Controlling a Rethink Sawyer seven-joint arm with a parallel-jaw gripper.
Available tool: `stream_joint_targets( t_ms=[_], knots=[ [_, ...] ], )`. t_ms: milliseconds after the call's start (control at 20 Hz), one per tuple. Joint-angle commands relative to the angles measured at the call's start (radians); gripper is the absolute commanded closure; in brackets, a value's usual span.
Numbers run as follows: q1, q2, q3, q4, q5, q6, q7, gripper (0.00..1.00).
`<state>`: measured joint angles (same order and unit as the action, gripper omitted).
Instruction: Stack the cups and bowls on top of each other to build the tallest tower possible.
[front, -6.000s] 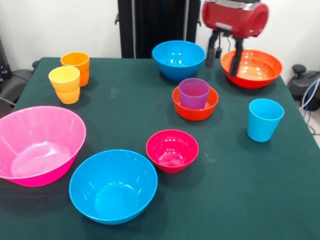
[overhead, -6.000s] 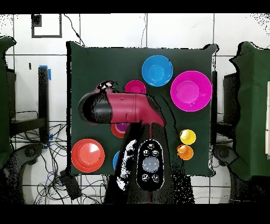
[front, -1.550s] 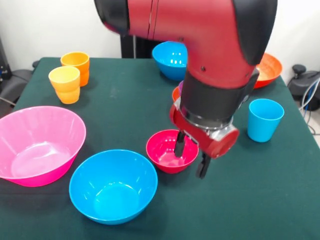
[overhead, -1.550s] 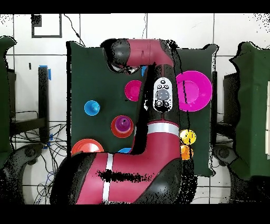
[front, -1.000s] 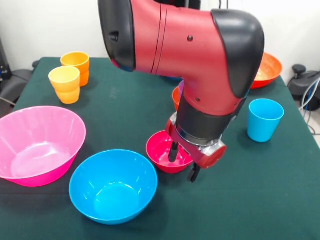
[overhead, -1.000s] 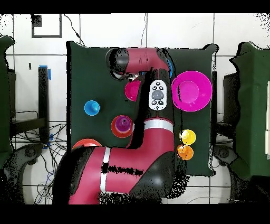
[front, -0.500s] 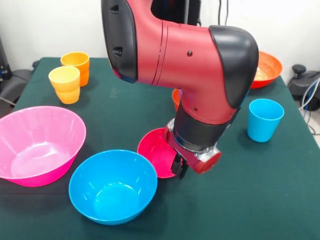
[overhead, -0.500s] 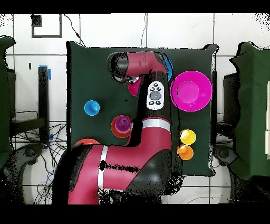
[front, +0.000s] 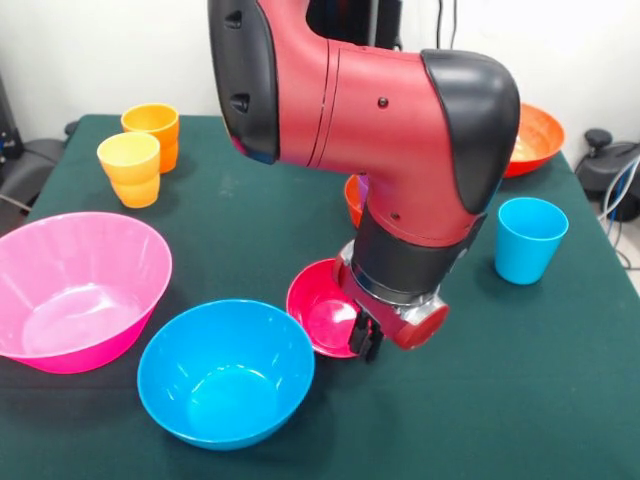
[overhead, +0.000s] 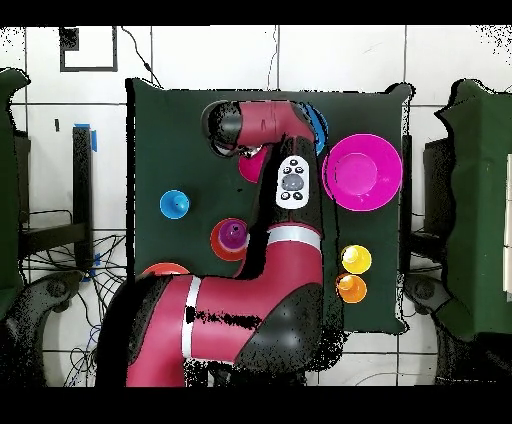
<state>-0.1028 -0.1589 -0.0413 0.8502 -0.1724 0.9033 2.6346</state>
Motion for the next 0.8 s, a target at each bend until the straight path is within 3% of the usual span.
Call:
stream_joint_targets(
  t_ms=[50, 400, 600, 800],
  knots=[
    [0.028, -0.096, 0.059, 0.148, 0.048, -0.003, 0.039, 1.00],
    [0.036, -0.287, 0.052, 0.269, 0.124, 0.179, -0.009, 1.00],
    [0.035, -0.304, 0.046, 0.263, 0.131, 0.225, -0.025, 1.00],
    [0.036, -0.292, 0.040, 0.255, 0.121, 0.210, -0.025, 1.00]
  ],
)
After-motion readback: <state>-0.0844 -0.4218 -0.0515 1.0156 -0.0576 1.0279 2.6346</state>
